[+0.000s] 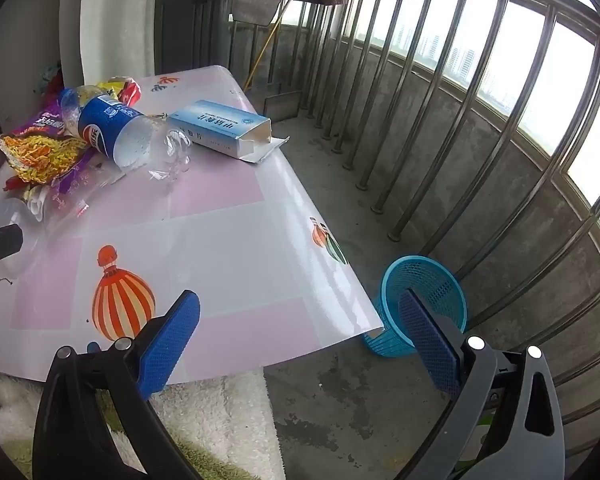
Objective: Collect trash
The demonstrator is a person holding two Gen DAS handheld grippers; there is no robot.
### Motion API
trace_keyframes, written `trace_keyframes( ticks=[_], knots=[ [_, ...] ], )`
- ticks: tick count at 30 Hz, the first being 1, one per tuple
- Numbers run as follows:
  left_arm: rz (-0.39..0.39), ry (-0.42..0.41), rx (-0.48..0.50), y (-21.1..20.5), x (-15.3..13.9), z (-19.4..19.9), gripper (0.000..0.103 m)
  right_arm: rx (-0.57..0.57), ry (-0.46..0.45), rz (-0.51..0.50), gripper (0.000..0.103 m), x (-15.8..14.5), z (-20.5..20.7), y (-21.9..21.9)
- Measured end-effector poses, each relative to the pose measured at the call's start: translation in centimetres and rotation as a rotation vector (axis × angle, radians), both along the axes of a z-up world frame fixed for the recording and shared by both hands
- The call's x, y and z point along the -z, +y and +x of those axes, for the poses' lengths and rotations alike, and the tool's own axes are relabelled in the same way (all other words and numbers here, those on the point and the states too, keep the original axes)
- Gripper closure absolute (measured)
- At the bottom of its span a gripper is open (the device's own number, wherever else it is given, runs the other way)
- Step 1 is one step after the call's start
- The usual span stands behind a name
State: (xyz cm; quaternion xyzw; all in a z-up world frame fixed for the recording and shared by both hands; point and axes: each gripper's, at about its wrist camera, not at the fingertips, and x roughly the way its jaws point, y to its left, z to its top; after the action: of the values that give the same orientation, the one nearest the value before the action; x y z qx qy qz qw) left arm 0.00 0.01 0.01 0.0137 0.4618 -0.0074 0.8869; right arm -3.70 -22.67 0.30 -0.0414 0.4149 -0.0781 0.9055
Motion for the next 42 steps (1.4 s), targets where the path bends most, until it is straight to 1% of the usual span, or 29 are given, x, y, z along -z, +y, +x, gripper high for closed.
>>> trace_keyframes(
  ticks=[9,12,16,20,42],
  knots=[
    [0.004,0.004,-0.001,-0.12,0.21,0.07,0.009,-0.002,0.004,0.0,0.006,-0.09,0.08,-0.09],
    [0.003,0.009,0.004,-0.26,-0.18,0.1,0.009,0.0,0.0,0.003,0.006,-0.7,0.09,0.16],
    [0.005,0.01,0.005,-0.68,-0.18,0.0,0.009,-0.001,0.0,0.007,0.006,-0.48,0.19,0.64],
    [0.005,0.005,0.011,-0.5,0.18,-0.1,0.009,-0.004,-0.002,0.012,0.006,-0.07,0.0,-0.07],
    [0.005,0.003,0.013,-0.52,0.18,-0.18,0.009,-0.003,-0.011,0.018,0.006,-0.4,-0.11,-0.12]
  ],
)
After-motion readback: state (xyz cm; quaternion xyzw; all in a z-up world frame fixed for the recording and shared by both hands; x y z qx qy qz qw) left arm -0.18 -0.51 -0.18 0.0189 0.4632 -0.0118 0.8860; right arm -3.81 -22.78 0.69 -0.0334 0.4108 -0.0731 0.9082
